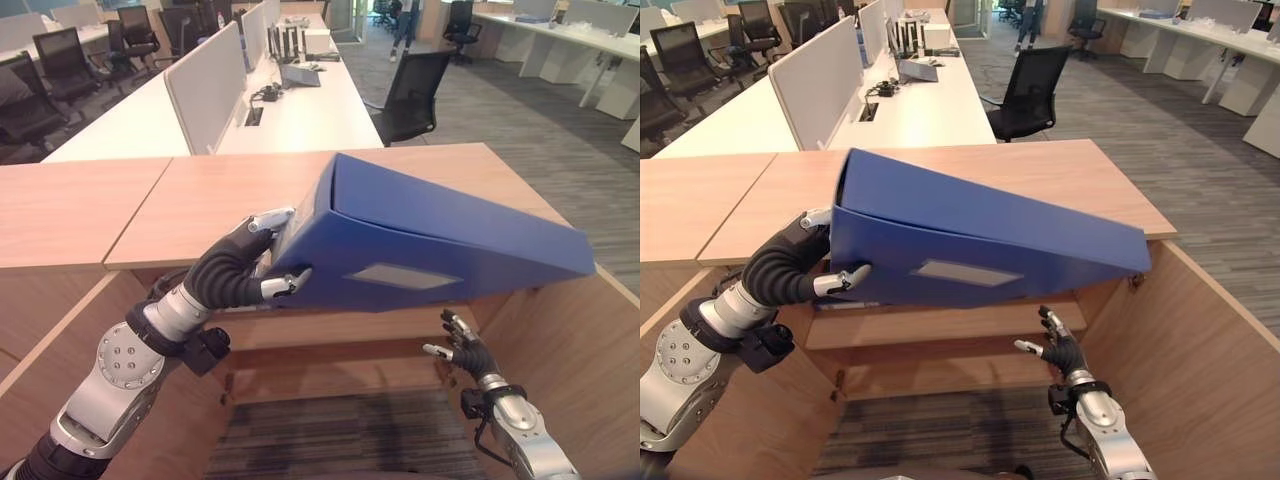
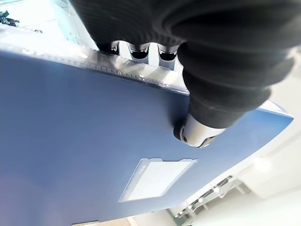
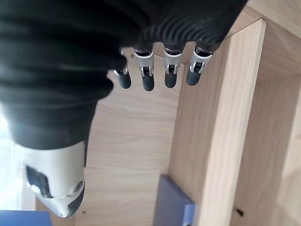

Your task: Put the empty folder in the office cabinet

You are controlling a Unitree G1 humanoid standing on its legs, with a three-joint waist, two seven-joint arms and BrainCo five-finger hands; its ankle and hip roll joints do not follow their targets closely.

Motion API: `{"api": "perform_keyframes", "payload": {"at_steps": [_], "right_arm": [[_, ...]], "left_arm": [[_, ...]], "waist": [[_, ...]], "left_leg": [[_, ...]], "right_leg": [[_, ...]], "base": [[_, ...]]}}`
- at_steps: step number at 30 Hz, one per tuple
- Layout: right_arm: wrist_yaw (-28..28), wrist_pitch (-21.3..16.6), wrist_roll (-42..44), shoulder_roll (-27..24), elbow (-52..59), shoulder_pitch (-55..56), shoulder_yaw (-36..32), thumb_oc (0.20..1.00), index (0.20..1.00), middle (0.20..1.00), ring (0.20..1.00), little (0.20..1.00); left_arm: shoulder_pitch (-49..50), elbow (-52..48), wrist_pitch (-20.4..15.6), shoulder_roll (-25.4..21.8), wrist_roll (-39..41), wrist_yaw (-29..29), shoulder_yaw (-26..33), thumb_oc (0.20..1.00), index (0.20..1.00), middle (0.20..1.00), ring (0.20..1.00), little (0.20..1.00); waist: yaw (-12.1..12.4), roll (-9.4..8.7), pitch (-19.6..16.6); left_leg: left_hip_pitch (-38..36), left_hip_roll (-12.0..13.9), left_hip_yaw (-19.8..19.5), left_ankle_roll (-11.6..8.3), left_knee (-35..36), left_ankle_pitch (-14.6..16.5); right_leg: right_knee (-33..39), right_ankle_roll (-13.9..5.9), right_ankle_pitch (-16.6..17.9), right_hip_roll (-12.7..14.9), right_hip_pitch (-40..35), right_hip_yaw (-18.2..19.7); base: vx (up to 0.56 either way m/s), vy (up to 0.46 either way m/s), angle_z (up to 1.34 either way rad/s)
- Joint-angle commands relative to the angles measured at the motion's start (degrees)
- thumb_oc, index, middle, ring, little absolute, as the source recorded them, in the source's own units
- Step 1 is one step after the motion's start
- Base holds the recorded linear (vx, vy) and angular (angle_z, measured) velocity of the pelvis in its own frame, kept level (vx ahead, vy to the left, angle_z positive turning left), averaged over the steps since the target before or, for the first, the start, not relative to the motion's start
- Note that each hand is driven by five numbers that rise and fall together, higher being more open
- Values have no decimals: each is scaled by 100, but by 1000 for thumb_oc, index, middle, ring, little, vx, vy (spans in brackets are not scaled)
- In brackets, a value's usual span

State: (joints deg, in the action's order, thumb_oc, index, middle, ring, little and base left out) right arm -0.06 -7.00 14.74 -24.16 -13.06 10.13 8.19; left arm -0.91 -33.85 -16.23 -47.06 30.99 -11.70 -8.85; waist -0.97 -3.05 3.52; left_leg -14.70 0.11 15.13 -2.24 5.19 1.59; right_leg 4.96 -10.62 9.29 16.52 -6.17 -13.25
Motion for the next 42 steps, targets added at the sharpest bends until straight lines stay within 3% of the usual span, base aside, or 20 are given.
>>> {"api": "perform_keyframes", "payload": {"at_steps": [1, 6, 12, 14, 18, 22, 27, 32, 42], "right_arm": [[-73, -458, 476, 76, 307, -369, -334, 1000, 1000, 1000, 1000, 1000], [-165, -741, 657, 94, 1127, 26, -1143, 1000, 1000, 1000, 1000, 1000], [132, -860, 993, 75, 1858, 339, -1889, 1000, 1000, 1000, 1000, 1000], [282, -870, 1144, 96, 2035, 358, -1906, 1000, 1000, 1000, 1000, 1000], [797, -745, 1309, -48, 2377, 314, -1421, 1000, 1000, 1000, 1000, 1000], [1455, -544, 1999, -14, 2695, -72, -322, 1000, 1000, 1000, 1000, 1000], [1581, -381, 2216, 136, 2350, -488, 690, 1000, 1000, 1000, 1000, 1000], [1618, -304, 2231, 203, 2010, -743, 1113, 1000, 1000, 1000, 1000, 1000], [1385, -422, 2155, 302, 1904, -1150, 1264, 1000, 1000, 1000, 1000, 1000]], "left_arm": [[-441, -28, -253, 137, 340, 184, 144, 200, 200, 200, 200, 200], [130, 269, -177, 474, 772, 100, 679, 200, 200, 200, 200, 200], [910, 1061, -157, 984, -598, 679, 1714, 200, 200, 200, 200, 200], [944, 1170, -142, 1103, -587, 693, 1774, 200, 200, 200, 200, 200], [826, 1202, -141, 1255, -664, 651, 1659, 200, 200, 200, 200, 200], [407, 1303, -120, 1382, -674, 584, 1122, 200, 200, 200, 200, 200], [148, 1288, -96, 1514, -427, 483, 659, 200, 200, 200, 200, 200], [-27, 1280, -83, 1546, -226, 390, 368, 200, 200, 200, 200, 200], [-132, 1170, -12, 1477, 75, 178, -21, 200, 200, 200, 200, 200]], "waist": [[67, -83, 84], [-22, -64, 102], [-50, -93, 145], [-56, -91, 152], [-22, -114, 158], [43, -134, 166], [99, -133, 181], [135, -138, 170], [174, -131, 156]], "left_leg": [[72, -196, -711, 381, -19, 539], [42, -206, -671, 400, -19, 549], [77, -193, -640, 412, -19, 527], [87, -189, -635, 412, -19, 517], [101, -182, -619, 406, -19, 500], [109, -185, -626, 394, -19, 469], [119, -195, -633, 403, -19, 451], [124, -198, -639, 406, -19, 449], [137, -205, -684, 415, -19, 448]], "right_leg": [[-431, -200, -144, 247, -151, -71], [-445, -194, -130, 242, -127, -10], [-430, -154, -132, 183, -65, 56], [-433, -145, -125, 178, -50, 74], [-429, -130, -114, 171, -26, 94], [-451, -127, -103, 187, -12, 92], [-459, -128, -86, 226, -6, 60], [-452, -142, -77, 259, -10, 13], [-451, -141, -80, 284, -31, -45]], "base": [[0, 0, 0], [-1, 1, -1], [-14, -7, -5], [-17, -7, -8], [-12, -3, -3], [0, 0, 0], [0, 0, 0], [0, 0, 0], [0, 0, 0]]}}
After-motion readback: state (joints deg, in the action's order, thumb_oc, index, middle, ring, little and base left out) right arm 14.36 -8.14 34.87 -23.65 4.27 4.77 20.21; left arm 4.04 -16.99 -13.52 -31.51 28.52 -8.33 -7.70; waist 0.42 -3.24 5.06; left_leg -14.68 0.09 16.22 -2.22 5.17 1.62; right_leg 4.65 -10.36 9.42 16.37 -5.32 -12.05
